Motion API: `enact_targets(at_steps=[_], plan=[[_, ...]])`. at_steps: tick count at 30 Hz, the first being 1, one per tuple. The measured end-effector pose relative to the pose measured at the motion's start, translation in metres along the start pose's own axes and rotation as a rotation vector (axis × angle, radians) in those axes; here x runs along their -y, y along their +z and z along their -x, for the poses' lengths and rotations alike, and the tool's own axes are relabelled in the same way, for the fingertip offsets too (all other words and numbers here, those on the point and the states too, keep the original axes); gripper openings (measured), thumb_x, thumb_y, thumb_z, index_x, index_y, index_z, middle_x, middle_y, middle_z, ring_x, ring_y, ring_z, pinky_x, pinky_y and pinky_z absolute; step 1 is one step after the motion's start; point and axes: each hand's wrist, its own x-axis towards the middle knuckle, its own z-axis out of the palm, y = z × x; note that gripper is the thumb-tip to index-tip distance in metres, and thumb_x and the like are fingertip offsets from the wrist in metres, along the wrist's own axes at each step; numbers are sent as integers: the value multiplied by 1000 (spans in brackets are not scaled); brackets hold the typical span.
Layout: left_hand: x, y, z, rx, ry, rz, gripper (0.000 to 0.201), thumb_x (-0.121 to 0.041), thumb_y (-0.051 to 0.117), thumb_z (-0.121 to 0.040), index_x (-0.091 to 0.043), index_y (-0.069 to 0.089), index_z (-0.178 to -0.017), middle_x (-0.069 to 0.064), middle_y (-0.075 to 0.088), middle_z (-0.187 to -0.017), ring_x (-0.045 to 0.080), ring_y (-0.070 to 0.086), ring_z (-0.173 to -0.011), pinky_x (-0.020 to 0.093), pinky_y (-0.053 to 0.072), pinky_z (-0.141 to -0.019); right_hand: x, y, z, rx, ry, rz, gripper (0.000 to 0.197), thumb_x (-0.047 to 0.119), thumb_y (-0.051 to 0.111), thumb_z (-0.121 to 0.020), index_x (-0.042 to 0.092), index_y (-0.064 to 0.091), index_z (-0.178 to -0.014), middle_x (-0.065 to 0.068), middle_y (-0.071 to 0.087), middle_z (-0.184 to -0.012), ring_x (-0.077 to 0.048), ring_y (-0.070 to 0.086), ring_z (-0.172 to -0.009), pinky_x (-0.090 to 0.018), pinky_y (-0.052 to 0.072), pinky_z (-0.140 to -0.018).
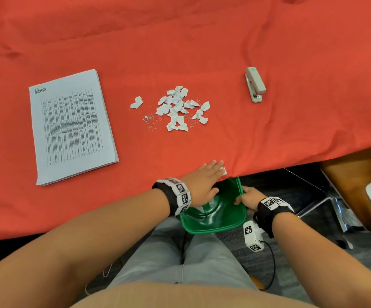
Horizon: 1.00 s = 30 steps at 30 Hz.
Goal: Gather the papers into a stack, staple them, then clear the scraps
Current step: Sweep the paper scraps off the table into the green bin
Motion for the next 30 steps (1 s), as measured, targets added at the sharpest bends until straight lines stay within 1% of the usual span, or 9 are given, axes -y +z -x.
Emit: enact_targets(at_steps=[4, 8, 10, 13, 17, 23, 26, 28, 30], plan=[[-2, 7, 28, 116, 87, -4, 51, -26, 32, -102, -14, 25, -150, 4, 12, -160, 18, 5, -149, 33, 5, -122, 0, -3, -4, 30, 16, 5, 43, -19, 49, -76, 8, 61, -108, -28, 69, -100, -47, 68, -89, -56, 57, -78], [26, -25, 26, -179, -36, 171, 43, -26, 36, -100, -21, 40, -143, -2, 26, -157, 14, 11, -148, 32, 8, -120, 2, -2, -5, 29, 42, -60, 47, -26, 36, -76, 4, 57, -107, -21, 60, -78, -35, 59, -68, -36, 57, -49], [51, -50, 16, -281, -175, 192, 44, -25, 38, -100, -19, 40, -143, 1, 22, -158, 18, 8, -148, 35, 9, -120, 2, -2, -7, 28, 44, -50, 48, -26, 36, -75, 4, 57, -107, -19, 58, -75, -32, 57, -65, -34, 56, -50], [88, -83, -3, -345, -352, 181, 50, -27, 41, -98, -19, 32, -147, 6, 7, -161, 26, -5, -149, 43, 11, -119, 1, -4, -10, 17, 54, -28, 47, -26, 37, -72, 4, 60, -99, -19, 58, -73, -32, 58, -63, -39, 55, -62], [117, -98, -20, -313, -448, 152, 56, -30, 43, -98, -20, 25, -149, 8, 1, -161, 27, -6, -148, 44, 13, -118, 5, -5, -7, 24, 67, -9, 45, -26, 37, -71, 9, 62, -85, -20, 58, -74, -33, 59, -67, -38, 53, -64], [92, -63, -8, -137, -306, 38, 65, -33, 39, -98, -13, 9, -152, 10, -7, -161, 28, -8, -148, 44, 10, -121, 10, -2, -8, 9, 73, -22, 47, -26, 35, -69, 9, 62, -85, -18, 56, -71, -33, 57, -68, -51, 49, -76], [67, -40, 13, -51, -170, 10, 63, -35, 35, -100, -16, 7, -153, 5, -11, -160, 22, -11, -147, 37, 4, -121, 12, -4, -7, 11, 75, -3, 47, -23, 38, -67, 11, 62, -89, -19, 58, -72, -34, 59, -70, -61, 51, -78], [56, -30, 24, 2, -65, 27, 54, -34, 34, -101, -18, 21, -151, 2, 0, -161, 19, -5, -148, 36, 10, -120, 9, -6, -12, 23, 70, 26, 54, -16, 44, -60, 13, 61, -102, -19, 63, -76, -36, 64, -72, -69, 48, -81], [53, -32, 30, -17, -21, 100, 44, -32, 34, -101, -20, 42, -142, -1, 22, -158, 15, 9, -148, 35, 20, -119, 4, -9, -20, 43, 80, 78, 63, -14, 47, -59, 18, 57, -113, -18, 65, -79, -37, 66, -72, -69, 49, -80]])
